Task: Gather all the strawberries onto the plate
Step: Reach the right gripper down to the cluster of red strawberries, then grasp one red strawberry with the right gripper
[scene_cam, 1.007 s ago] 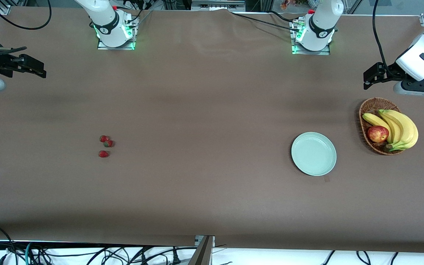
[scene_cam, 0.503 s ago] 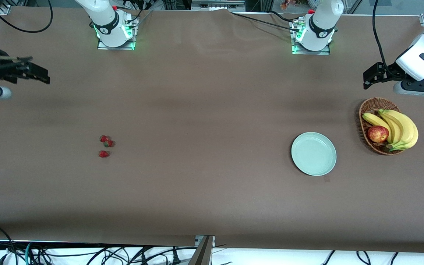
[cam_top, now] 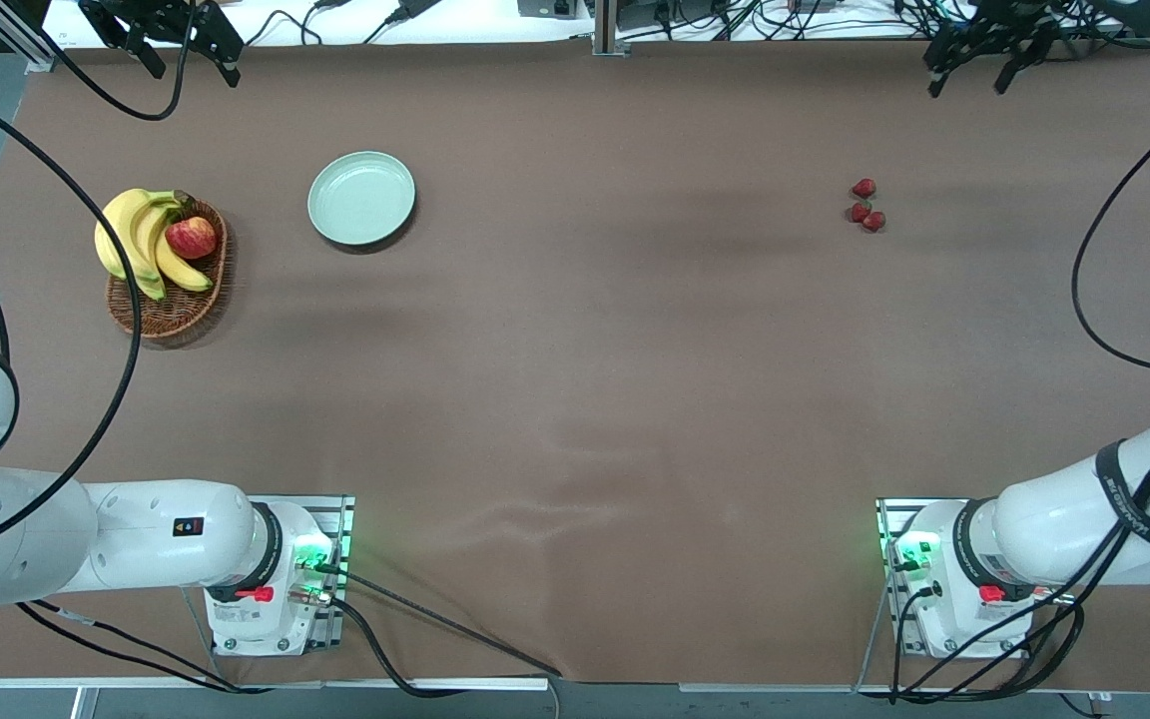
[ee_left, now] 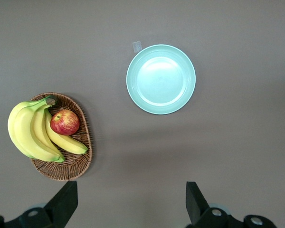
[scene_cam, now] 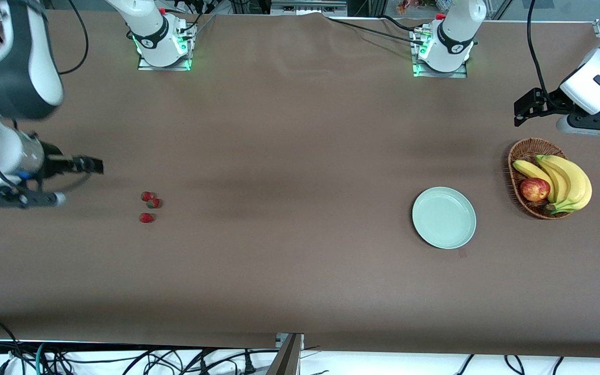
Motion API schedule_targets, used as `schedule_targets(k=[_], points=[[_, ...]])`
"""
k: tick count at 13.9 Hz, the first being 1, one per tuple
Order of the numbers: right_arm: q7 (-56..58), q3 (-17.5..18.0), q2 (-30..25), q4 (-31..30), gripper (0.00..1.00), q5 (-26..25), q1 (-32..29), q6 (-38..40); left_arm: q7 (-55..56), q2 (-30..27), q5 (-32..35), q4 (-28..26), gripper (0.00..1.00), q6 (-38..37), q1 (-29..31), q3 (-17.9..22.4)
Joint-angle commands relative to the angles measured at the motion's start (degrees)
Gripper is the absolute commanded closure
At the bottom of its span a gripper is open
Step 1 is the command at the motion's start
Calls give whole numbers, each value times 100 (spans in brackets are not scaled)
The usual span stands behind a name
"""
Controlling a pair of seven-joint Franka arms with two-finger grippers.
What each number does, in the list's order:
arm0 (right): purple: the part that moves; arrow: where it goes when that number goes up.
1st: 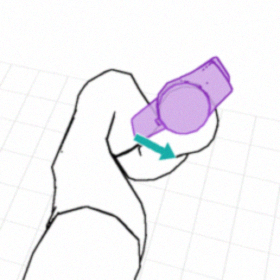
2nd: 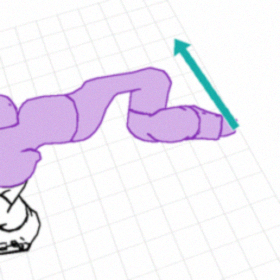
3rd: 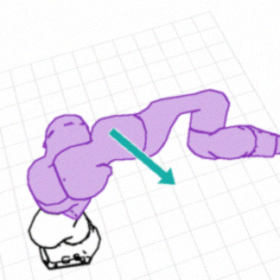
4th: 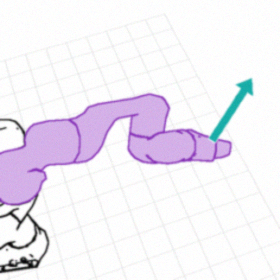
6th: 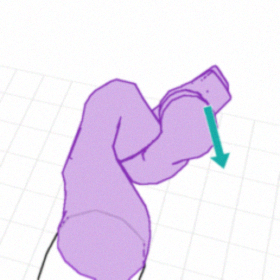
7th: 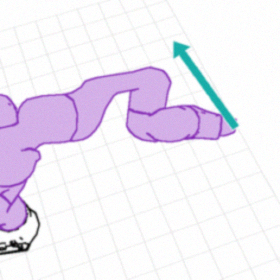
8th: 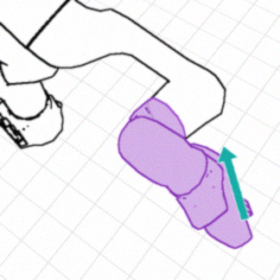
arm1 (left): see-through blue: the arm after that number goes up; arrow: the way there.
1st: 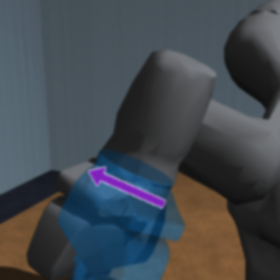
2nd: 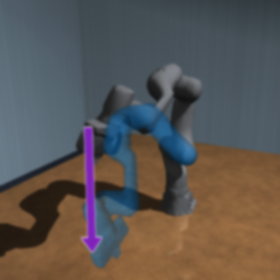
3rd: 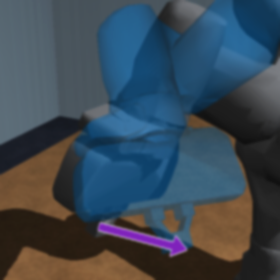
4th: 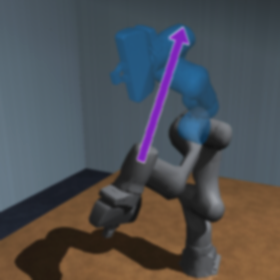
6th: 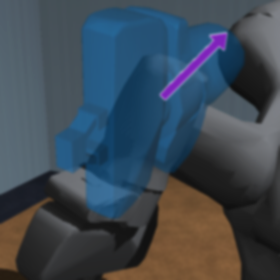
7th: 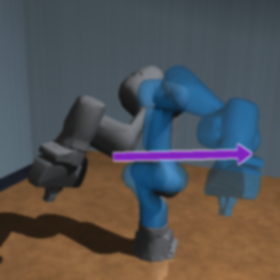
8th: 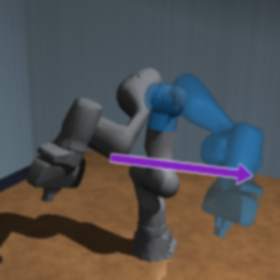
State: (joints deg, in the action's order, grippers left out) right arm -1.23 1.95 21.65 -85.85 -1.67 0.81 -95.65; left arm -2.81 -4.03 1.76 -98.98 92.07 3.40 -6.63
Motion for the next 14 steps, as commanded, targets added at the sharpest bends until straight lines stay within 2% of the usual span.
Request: schedule_targets(k=[1,4,9,14], points=[[-35,33,557,16,0,44,-11,-601,-79,-54,-80,19,0,-66,38,-22],[-79,33,1138,-212,0,53,15,-1646,-88,-54,-88,19,0,-66,38,-22],[-97,33,1377,-1108,0,62,24,-3221,-97,-54,-88,19,0,-66,38,-14],[-97,33,1614,-1215,0,62,24,-3741,-61,-54,-88,19,0,-66,38,-14]])
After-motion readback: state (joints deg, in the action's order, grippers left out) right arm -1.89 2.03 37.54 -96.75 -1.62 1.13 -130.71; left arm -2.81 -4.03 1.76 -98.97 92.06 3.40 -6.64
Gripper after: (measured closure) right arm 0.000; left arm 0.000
